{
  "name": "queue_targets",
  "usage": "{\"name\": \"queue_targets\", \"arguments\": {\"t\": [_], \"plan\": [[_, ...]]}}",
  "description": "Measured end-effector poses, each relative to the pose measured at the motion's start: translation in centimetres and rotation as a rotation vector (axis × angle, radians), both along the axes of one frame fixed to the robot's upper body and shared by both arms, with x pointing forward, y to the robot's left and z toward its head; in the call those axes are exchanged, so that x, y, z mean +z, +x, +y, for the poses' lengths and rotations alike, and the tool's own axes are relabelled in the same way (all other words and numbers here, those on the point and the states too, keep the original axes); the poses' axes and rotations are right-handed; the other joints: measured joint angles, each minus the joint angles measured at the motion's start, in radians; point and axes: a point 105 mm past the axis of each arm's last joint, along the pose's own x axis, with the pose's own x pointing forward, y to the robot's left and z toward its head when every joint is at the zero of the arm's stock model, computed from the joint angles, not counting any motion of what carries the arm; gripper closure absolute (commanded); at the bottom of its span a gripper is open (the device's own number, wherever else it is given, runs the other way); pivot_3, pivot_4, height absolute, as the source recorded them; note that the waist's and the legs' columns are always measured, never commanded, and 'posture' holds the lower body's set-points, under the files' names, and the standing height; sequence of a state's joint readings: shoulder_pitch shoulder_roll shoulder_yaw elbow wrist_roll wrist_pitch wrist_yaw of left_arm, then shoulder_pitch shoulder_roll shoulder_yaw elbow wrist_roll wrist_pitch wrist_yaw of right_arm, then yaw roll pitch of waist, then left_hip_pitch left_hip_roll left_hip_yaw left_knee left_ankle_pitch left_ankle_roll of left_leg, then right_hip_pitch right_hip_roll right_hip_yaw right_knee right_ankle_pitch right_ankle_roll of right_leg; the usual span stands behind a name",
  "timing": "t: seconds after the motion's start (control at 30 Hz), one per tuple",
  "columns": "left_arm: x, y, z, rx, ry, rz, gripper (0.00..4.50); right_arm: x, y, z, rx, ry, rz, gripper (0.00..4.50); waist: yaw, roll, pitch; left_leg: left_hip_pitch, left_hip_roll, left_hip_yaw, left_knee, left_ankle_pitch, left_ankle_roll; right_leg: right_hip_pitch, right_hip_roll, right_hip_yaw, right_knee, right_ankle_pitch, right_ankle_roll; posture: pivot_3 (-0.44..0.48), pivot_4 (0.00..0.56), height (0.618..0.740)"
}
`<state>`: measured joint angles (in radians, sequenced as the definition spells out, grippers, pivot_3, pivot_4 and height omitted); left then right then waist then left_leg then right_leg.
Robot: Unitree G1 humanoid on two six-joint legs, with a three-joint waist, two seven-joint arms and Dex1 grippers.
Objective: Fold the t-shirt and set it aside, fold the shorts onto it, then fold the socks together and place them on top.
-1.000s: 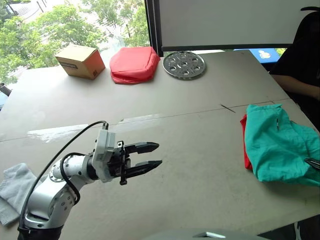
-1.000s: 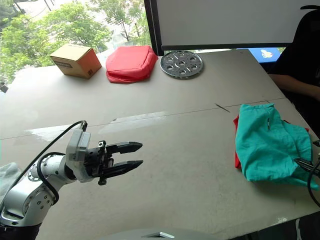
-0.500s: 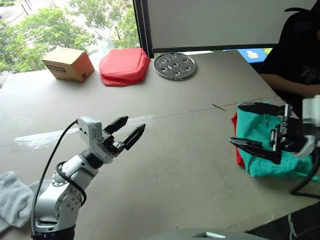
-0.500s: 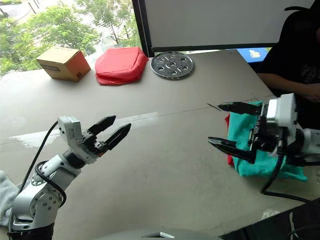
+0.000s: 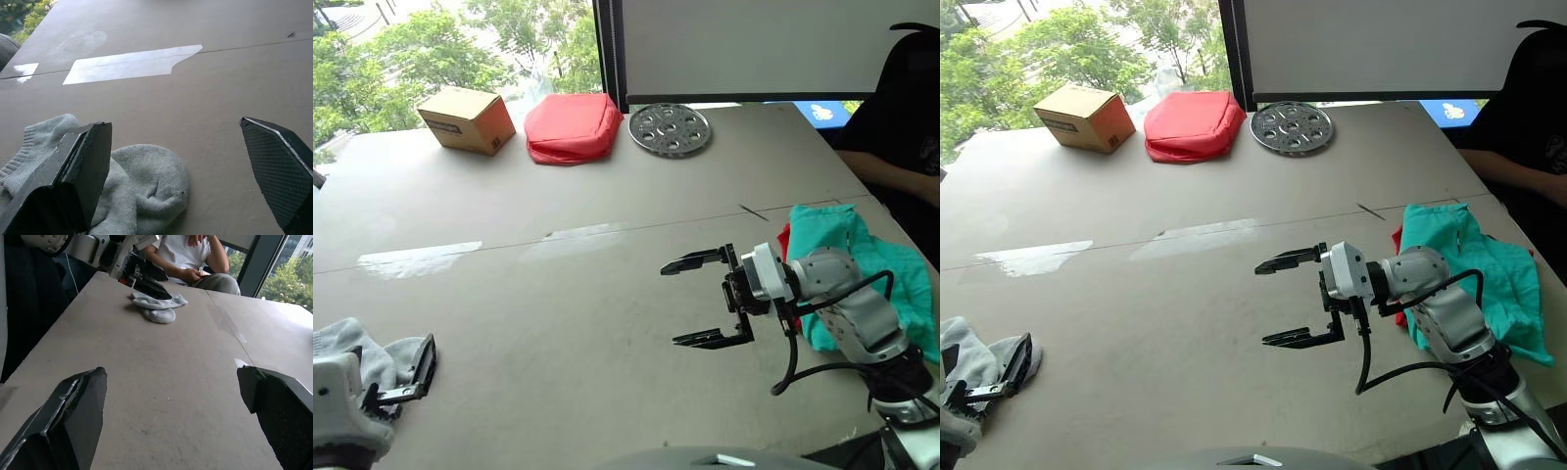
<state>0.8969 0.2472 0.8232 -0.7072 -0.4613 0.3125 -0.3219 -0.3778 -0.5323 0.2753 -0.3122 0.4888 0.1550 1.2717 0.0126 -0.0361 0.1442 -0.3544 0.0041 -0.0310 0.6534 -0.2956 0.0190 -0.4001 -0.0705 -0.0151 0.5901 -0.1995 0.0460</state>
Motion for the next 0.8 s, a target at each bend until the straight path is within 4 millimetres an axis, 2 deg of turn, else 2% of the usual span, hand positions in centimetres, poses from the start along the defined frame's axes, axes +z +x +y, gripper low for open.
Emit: {"name": "queue_targets", "arguments": {"t": [0.1,0.27,0.43,0.57,0.6,0.67,0.73,0.8], "plan": [[-1.8,-1.4,1.6,0.048,0.003,0.079,0.04,-0.1,0.1,0.2,0.001,0.012,0.011,0.00,0.002,0.000,0.000,-0.003,0.000,-0.001,-0.002,0.002,0.005,-0.004,0.004,-0.002,0.000,0.000,-0.001,0.000,0.150,0.740],[-3.1,-1.4,2.4,0.039,-0.002,0.140,0.04,0.1,0.3,0.3,-0.009,0.022,0.015,0.00,0.000,-0.001,-0.001,-0.005,0.000,-0.001,-0.001,0.002,0.005,-0.005,0.002,-0.003,-0.001,0.000,-0.001,0.000,0.150,0.740],[-4.5,-0.1,2.6,0.003,-0.056,0.159,0.04,0.3,0.3,0.4,-0.031,0.026,0.025,0.00,0.002,-0.001,-0.001,-0.005,0.000,-0.001,0.000,0.002,0.004,-0.005,0.000,-0.004,0.000,0.000,0.000,0.000,0.150,0.740],[-4.6,0.9,2.6,-0.035,-0.057,0.166,0.04,0.4,0.2,0.5,-0.040,0.030,0.020,0.00,0.001,0.002,-0.002,-0.005,0.000,-0.001,0.000,0.002,0.005,-0.005,0.000,-0.004,0.001,0.001,-0.002,0.000,0.150,0.740],[-5.1,2.1,2.8,-0.059,-0.067,0.171,0.27,0.4,0.3,0.2,-0.056,0.026,0.022,0.00,0.008,0.009,-0.005,-0.005,-0.002,-0.001,-0.001,0.002,0.005,-0.005,0.000,-0.005,0.001,0.002,-0.004,0.000,0.150,0.740],[-5.4,3.0,3.0,-0.073,-0.076,0.177,0.83,0.4,0.3,0.3,-0.058,0.025,0.025,0.00,0.015,0.015,-0.008,-0.005,-0.002,-0.002,-0.001,0.003,0.005,-0.004,-0.001,-0.007,0.001,0.001,-0.002,0.000,0.150,0.740],[-5.9,4.0,3.2,-0.076,-0.106,0.180,1.85,0.6,0.2,0.1,-0.065,0.020,0.022,0.00,0.014,0.022,-0.013,-0.004,-0.002,-0.001,-0.001,0.003,0.005,-0.004,-0.001,-0.006,0.002,0.000,0.000,0.000,0.150,0.740],[-6.1,4.2,3.3,-0.072,-0.115,0.182,2.76,0.7,0.2,0.0,-0.067,0.016,0.015,0.00,0.010,0.024,-0.015,-0.003,-0.001,-0.001,-0.001,0.003,0.005,-0.003,0.000,-0.006,0.003,0.000,0.000,0.000,0.150,0.740]]}}
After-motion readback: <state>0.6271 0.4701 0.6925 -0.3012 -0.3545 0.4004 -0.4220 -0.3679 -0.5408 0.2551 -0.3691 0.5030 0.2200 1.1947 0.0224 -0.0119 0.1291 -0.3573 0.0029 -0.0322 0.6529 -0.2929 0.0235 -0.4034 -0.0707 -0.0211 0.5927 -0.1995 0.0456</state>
